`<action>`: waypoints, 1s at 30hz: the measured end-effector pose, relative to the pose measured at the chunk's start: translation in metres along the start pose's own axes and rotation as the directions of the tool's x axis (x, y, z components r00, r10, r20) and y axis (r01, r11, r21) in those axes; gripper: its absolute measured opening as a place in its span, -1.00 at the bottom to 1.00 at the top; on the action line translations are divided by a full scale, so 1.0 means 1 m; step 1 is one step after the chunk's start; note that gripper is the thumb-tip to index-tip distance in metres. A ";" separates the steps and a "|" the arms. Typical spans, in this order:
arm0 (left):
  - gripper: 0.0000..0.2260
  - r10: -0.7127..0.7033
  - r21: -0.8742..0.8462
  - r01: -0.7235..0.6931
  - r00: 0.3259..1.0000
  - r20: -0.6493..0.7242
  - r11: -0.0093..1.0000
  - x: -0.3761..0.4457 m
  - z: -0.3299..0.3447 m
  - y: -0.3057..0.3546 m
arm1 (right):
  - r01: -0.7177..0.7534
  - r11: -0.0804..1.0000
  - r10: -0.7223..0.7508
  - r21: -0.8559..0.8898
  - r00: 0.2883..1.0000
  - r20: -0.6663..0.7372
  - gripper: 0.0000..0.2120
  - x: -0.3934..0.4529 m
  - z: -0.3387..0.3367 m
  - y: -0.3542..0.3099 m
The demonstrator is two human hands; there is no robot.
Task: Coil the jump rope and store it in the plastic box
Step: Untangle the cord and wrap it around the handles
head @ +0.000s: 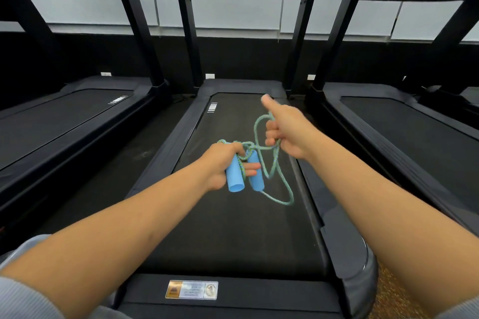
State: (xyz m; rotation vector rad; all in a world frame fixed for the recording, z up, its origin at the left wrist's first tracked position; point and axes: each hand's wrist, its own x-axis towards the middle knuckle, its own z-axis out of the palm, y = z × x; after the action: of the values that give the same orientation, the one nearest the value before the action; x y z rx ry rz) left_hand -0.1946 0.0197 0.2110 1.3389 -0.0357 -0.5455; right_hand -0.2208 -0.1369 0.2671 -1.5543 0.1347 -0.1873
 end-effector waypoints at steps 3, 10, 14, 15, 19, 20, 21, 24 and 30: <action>-0.95 0.210 0.132 -0.197 0.973 -0.091 0.971 0.005 -0.007 0.003 | 0.166 0.828 -0.134 -0.535 0.986 0.100 -0.61 -0.007 0.000 0.014; -0.90 0.453 0.429 -0.355 0.879 -0.149 0.830 0.011 -0.009 -0.002 | 0.206 0.469 -0.121 -0.859 0.978 0.169 -0.67 -0.009 0.008 0.025; -0.92 0.396 0.351 -0.327 0.907 -0.146 0.877 0.016 -0.012 0.003 | 0.241 0.469 -0.192 -0.850 0.967 0.168 -0.68 -0.015 0.014 0.036; -0.93 0.335 0.279 -0.289 0.933 -0.129 0.916 0.016 -0.014 0.005 | 0.269 0.486 -0.238 -0.832 0.956 0.170 -0.69 -0.015 0.015 0.041; -0.88 0.074 0.099 -0.064 0.992 -0.104 0.993 0.013 -0.023 0.011 | 0.367 0.535 -0.336 -0.761 0.919 0.207 -0.60 -0.020 0.019 0.063; -0.85 0.042 0.060 -0.037 0.995 -0.093 0.997 0.012 -0.024 0.011 | 0.394 0.531 -0.360 -0.750 0.906 0.221 -0.62 -0.020 0.019 0.065; -0.84 0.025 0.023 -0.024 0.996 -0.081 0.999 0.012 -0.025 0.011 | 0.419 0.530 -0.382 -0.737 0.894 0.233 -0.65 -0.020 0.019 0.065; -0.84 0.015 -0.050 -0.016 1.000 -0.026 0.999 0.012 -0.032 0.013 | 0.484 0.545 -0.430 -0.684 0.862 0.267 -0.71 -0.020 0.017 0.062; -0.93 0.063 -0.118 -0.047 0.988 0.139 0.992 0.007 -0.037 0.009 | 0.526 0.586 -0.437 -0.616 0.846 0.306 -0.81 -0.025 0.016 0.057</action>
State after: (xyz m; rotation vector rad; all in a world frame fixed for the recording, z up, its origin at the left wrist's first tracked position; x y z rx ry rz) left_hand -0.1735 0.0517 0.2081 1.1824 -0.1559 -0.5867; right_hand -0.2399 -0.1158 0.2100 -2.3313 -0.3823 -0.5218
